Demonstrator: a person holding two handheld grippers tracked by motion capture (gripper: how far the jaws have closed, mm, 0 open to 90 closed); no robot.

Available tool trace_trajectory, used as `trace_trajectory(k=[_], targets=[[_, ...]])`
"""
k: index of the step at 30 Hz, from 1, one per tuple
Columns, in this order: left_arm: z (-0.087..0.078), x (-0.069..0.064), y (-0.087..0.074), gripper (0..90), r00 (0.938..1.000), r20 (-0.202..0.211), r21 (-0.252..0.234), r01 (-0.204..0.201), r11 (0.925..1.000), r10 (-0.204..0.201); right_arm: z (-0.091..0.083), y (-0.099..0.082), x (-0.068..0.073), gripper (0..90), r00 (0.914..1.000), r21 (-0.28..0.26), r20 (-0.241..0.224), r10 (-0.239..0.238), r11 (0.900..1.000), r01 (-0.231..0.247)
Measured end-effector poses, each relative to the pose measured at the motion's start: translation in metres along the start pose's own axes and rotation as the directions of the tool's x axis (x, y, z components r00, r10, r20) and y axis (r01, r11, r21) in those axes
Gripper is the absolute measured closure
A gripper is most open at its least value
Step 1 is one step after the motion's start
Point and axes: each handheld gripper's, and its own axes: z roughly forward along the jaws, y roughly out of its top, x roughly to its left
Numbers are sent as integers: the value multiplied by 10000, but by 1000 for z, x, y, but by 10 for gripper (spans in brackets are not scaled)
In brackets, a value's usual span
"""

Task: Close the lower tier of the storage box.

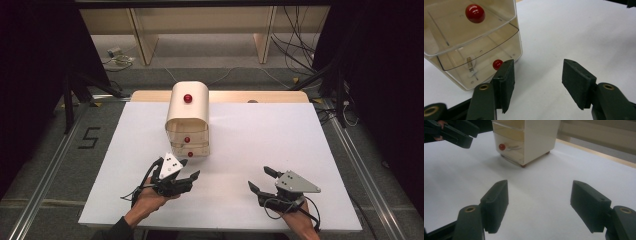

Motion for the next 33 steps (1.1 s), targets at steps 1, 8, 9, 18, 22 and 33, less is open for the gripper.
trace_trajectory(k=[1, 8, 9, 18, 22, 33], targets=[[-1, 0, 0, 425, 10000, 36, -66, -12, 10000, 12, 0, 0, 0, 315, 10000, 10, 3, 22, 10000, -22], [-7, -2, -2, 384, 9998, 187, -276, 16, 9996, -11, 0, 0, 0, 315, 10000, 28, 19, 21, 10000, -21], [-7, -2, -2, 376, 9998, 177, -330, 43, 9994, -37, 0, 0, 1, 315, 10000, 24, 15, 2, 10000, -2], [-15, 1, -4, 321, 9994, 225, -948, 274, 9951, -254, -1, 0, 1, 315, 10000, 22, 72, 3, 10000, -3], [-18, 3, -5, 301, 9989, 292, -1192, 397, 9921, -364, -2, 0, 1, 315, 10000, 10, 76, 6, 10000, -7], [-30, 8, -10, 260, 9986, 450, -1922, 367, 9807, -285, -4, 0, 0, 315, 9998, -69, 54, 215, 9997, -214]])
